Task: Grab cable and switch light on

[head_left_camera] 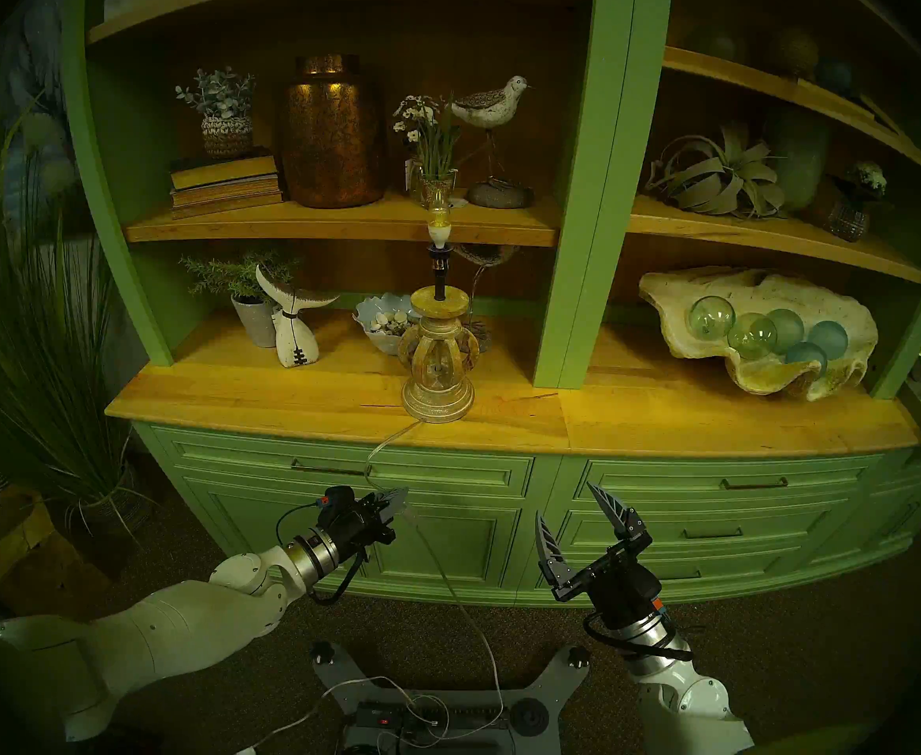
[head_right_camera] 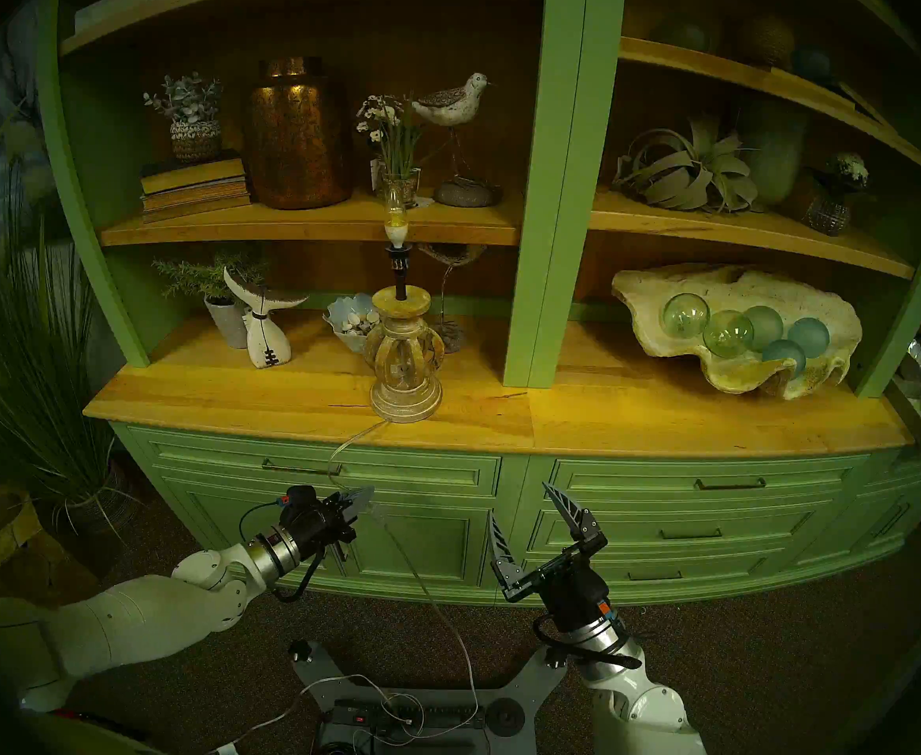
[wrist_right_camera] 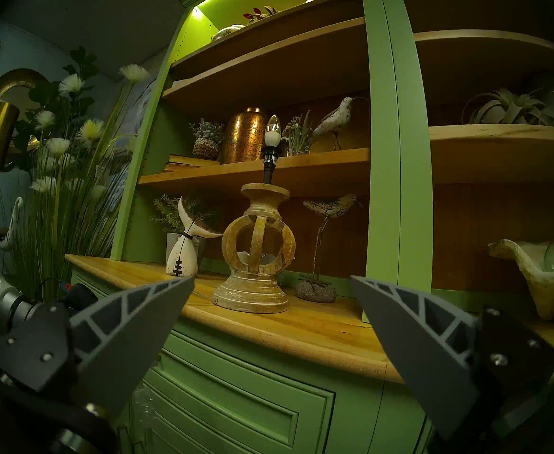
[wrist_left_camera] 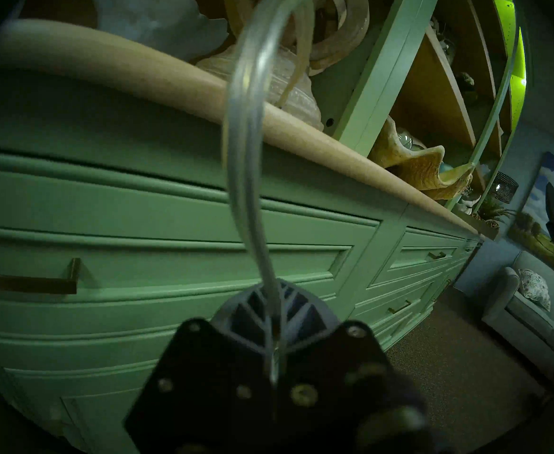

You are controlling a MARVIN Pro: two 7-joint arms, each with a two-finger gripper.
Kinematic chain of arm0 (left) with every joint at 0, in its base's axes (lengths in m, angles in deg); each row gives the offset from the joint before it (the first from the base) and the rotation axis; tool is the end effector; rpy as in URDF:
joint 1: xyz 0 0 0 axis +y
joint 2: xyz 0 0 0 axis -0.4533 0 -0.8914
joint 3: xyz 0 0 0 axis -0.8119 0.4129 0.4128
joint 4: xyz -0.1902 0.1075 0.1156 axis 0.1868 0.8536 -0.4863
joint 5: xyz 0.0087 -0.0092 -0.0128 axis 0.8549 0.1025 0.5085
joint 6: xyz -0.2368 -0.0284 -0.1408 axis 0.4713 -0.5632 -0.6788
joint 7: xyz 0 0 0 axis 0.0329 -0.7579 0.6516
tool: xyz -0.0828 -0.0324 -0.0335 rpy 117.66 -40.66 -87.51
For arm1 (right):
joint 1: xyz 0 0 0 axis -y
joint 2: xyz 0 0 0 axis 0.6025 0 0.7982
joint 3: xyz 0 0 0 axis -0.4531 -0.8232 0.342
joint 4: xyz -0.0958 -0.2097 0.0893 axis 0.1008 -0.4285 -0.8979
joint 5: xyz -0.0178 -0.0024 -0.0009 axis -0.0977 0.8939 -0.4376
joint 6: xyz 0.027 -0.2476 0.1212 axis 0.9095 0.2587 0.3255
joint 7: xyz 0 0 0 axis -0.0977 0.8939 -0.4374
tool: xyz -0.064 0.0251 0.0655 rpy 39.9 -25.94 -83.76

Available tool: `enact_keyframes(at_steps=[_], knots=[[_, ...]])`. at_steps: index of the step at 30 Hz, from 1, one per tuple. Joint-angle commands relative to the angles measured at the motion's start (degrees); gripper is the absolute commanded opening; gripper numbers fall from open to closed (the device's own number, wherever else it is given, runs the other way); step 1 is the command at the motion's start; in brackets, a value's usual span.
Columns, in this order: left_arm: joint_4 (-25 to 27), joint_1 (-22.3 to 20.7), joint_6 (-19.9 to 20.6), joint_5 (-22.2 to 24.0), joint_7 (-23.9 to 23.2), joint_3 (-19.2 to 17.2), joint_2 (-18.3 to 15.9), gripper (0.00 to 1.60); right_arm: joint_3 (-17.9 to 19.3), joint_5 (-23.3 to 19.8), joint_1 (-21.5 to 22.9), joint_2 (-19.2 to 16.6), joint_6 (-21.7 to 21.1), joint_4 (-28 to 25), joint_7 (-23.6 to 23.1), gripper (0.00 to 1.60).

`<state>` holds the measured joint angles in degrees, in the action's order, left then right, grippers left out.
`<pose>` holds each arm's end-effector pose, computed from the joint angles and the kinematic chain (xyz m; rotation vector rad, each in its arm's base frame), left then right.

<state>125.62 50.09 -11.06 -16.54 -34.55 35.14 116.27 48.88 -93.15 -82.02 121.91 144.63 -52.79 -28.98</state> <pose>0.3068 0.0230 -0.4036 1.8853 -0.3255 1.4366 0.1916 -0.0100 -0.3524 -1.4997 -0.5073 -2.3355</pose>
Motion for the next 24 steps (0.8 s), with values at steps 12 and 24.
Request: enact_keyframes(at_steps=[12, 24], knots=[[7.56, 0.88, 0.0, 6.54, -8.42, -3.2, -2.56, 0.0, -0.07, -0.01, 0.24, -0.09, 0.18, -1.64, -0.11, 1.6], [8.36, 1.34, -0.83, 10.34, -11.72, -5.62, -3.69, 0.0, -0.07, -0.02, 0.25, -0.09, 0.2, -1.61, -0.11, 1.6]])
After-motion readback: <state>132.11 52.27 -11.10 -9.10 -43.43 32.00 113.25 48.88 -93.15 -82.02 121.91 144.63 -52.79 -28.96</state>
